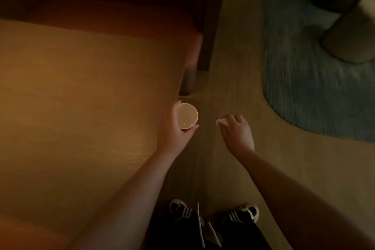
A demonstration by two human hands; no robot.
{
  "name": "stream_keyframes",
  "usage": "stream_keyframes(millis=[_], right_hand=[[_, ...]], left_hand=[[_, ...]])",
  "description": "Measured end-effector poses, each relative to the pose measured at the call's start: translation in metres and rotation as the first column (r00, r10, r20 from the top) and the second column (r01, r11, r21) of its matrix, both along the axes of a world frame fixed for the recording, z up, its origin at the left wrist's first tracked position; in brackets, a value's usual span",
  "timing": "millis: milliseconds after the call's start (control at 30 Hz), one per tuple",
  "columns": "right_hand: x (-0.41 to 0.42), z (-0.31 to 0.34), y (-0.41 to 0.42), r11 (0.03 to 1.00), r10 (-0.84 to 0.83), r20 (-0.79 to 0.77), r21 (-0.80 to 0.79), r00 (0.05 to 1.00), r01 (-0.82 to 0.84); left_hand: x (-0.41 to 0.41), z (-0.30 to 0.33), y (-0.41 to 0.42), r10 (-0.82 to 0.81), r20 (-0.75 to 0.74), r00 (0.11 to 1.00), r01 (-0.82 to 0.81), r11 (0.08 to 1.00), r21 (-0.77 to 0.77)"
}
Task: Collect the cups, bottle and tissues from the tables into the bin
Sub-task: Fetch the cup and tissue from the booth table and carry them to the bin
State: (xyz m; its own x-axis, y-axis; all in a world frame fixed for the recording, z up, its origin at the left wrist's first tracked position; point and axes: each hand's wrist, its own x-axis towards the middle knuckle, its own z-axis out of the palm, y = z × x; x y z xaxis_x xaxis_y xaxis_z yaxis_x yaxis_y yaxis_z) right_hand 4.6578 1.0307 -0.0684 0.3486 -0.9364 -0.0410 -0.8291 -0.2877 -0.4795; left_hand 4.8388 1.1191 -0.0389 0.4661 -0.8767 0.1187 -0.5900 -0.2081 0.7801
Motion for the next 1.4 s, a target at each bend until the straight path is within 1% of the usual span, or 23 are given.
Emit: stream_keyframes(millis=[200,367,433,533,667,833,1033,1200,1300,1400], right_hand=[[-0.127,0.015,-0.021,0.965,-0.257,0.033,-0.034,0.966,0.258],[-0.264,0.024,-0.031,0.869,-0.487,0.058,-0.064,0.871,0.49],[-0.324,0.027,-0.031,0.813,-0.574,0.067,-0.068,0.816,0.578],[-0.409,0.032,-0.024,0.722,-0.683,0.077,-0.081,0.727,0.687],[-0.504,0.038,-0.009,0.591,-0.801,0.056,-0.082,0.596,0.803],[-0.586,0.044,0.005,0.424,-0.903,0.05,-0.069,0.427,0.903],[-0.664,0.039,-0.017,0.282,-0.958,0.043,-0.057,0.285,0.958],[-0.728,0.025,-0.08,0.186,-0.982,0.028,-0.048,0.187,0.981],[-0.768,0.024,-0.131,0.135,-0.991,0.018,-0.039,0.136,0.99],[-0.806,0.031,-0.178,0.083,-0.996,0.01,-0.025,0.083,0.996]], left_hand=[[-0.109,0.012,-0.063,-0.231,0.031,0.973,0.231,0.973,0.008],[-0.239,0.01,-0.118,-0.434,-0.004,0.901,0.434,0.901,-0.014],[-0.299,0.008,-0.137,-0.519,0.001,0.855,0.519,0.855,-0.007],[-0.387,0.005,-0.166,-0.643,0.048,0.765,0.644,0.765,-0.003],[-0.496,0.009,-0.194,-0.764,0.054,0.643,0.766,0.643,-0.013],[-0.601,0.016,-0.214,-0.866,0.05,0.497,0.868,0.496,-0.033],[-0.703,0.015,-0.262,-0.926,0.067,0.371,0.928,0.369,-0.04],[-0.785,0.0,-0.335,-0.952,0.062,0.299,0.954,0.296,-0.054],[-0.831,-0.002,-0.388,-0.972,0.061,0.226,0.974,0.225,-0.024],[-0.873,0.006,-0.444,-0.984,0.092,0.154,0.988,0.154,-0.012]])
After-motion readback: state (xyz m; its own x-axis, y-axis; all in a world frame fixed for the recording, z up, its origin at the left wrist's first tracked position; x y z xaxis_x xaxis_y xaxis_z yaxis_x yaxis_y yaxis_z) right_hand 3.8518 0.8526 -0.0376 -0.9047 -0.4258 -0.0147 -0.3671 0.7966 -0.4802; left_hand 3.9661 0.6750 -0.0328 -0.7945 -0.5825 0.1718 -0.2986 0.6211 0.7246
